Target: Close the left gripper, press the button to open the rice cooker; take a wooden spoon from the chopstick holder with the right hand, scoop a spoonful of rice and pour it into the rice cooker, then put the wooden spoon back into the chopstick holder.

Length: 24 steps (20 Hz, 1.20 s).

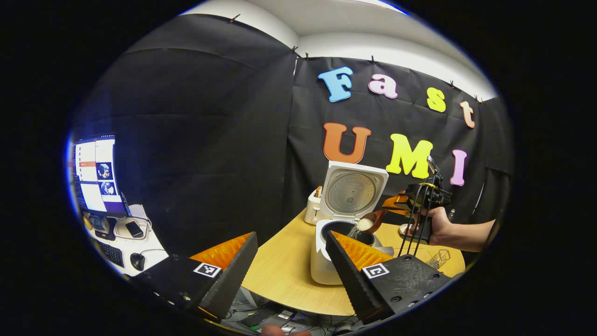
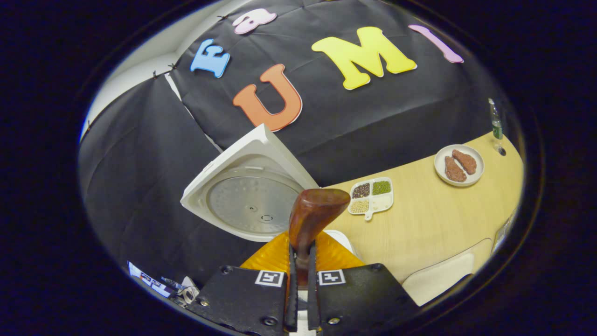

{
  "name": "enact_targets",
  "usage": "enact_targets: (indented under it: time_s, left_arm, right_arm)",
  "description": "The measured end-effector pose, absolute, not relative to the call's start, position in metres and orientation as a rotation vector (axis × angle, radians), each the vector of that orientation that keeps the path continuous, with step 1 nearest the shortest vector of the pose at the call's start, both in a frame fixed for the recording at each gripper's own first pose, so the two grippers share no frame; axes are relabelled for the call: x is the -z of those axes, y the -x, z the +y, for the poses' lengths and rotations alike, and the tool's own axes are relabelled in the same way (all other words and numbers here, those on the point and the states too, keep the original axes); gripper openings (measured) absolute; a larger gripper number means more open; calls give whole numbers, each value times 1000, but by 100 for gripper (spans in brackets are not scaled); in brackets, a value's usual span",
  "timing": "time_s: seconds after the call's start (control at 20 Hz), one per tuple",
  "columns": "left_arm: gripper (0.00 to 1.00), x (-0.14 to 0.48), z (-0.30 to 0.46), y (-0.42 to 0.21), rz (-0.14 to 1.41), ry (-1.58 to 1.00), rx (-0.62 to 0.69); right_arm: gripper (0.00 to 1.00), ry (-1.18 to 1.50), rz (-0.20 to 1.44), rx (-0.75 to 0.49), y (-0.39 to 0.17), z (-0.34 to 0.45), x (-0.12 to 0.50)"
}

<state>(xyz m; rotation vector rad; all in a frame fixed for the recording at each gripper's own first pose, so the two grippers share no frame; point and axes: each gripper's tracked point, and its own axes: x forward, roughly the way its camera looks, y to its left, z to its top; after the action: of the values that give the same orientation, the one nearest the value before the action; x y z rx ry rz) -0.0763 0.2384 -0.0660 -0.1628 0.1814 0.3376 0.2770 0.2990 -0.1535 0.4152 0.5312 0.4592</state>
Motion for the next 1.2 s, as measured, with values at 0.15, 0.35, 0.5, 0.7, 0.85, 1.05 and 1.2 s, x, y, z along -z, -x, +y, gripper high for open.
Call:
enact_targets:
  time_s: [0.15,0.35,0.5,0.7,0.85,1.05,1.2]
  left_arm:
    - [95,67,239,78,175,158,-338]
    - [95,67,239,78,172,149,-328]
    - [95,67,239,78,176,149,-325]
    - [95,66,239,79,172,166,-325]
    - [94,66,240,79,167,168,-331]
    - [94,65,239,80,157,170,-334]
    - [95,67,238,78,157,167,-326]
  right_arm:
    - [13,-353,528,-456,-282,302,153]
    - [13,-217,485,-453,-287,306,143]
    - [13,-72,439,-469,-289,313,136]
    - [13,95,359,-509,-284,327,121]
    - [13,186,312,-535,-277,334,110]
    - [13,299,242,-564,-271,345,94]
    - [13,401,175,-594,-261,352,83]
